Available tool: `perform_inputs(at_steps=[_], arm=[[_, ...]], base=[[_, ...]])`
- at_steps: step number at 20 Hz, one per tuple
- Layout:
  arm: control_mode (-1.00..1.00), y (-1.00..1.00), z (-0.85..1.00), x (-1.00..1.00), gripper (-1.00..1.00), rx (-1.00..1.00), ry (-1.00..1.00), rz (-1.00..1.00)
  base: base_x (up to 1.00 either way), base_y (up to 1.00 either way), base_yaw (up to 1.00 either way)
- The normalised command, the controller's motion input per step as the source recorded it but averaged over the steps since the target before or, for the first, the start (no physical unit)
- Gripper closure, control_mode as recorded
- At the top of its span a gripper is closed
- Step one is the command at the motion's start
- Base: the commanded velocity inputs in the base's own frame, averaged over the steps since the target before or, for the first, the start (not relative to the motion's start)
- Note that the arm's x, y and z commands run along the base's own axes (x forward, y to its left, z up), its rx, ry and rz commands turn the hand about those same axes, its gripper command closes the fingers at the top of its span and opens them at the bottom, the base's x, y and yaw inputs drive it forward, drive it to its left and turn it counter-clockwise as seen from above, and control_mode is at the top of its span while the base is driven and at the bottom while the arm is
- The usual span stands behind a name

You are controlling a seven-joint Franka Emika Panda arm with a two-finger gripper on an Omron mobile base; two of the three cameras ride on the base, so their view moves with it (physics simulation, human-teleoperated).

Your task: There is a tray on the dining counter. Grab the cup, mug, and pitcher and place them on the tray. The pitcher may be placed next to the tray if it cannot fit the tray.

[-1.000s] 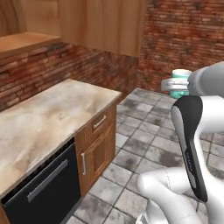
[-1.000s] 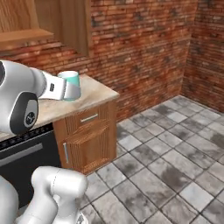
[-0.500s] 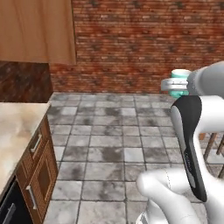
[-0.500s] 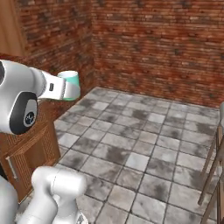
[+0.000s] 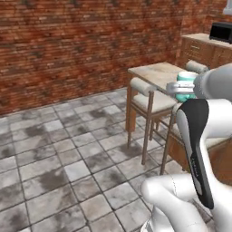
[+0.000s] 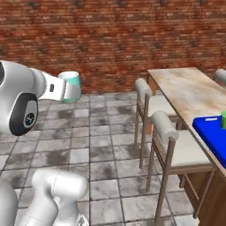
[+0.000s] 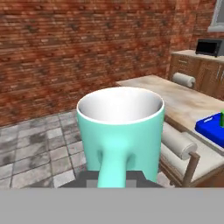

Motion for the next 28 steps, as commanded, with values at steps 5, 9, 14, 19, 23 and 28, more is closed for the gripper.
perform_inputs(at_steps=[5,9,14,19,23,28], arm=[[1.00,0.00,0.00,0.00,1.00,0.00,0.00,0.00],[1.00,0.00,0.00,0.00,1.00,0.00,0.00,0.00],[1.00,0.00,0.00,0.00,1.00,0.00,0.00,0.00],[1.00,0.00,0.00,0.00,1.00,0.00,0.00,0.00],[1.00,0.00,0.00,0.00,1.00,0.00,0.00,0.00],[1.00,0.00,0.00,0.00,1.00,0.00,0.00,0.00]], base=[[-0.21,-0.25,-0.74],[-0.04,-0.26,-0.68],[0.03,-0.57,-0.36],[0.20,-0.58,-0.14],[0.37,-0.39,-0.07],[0.38,-0.41,-0.09]])
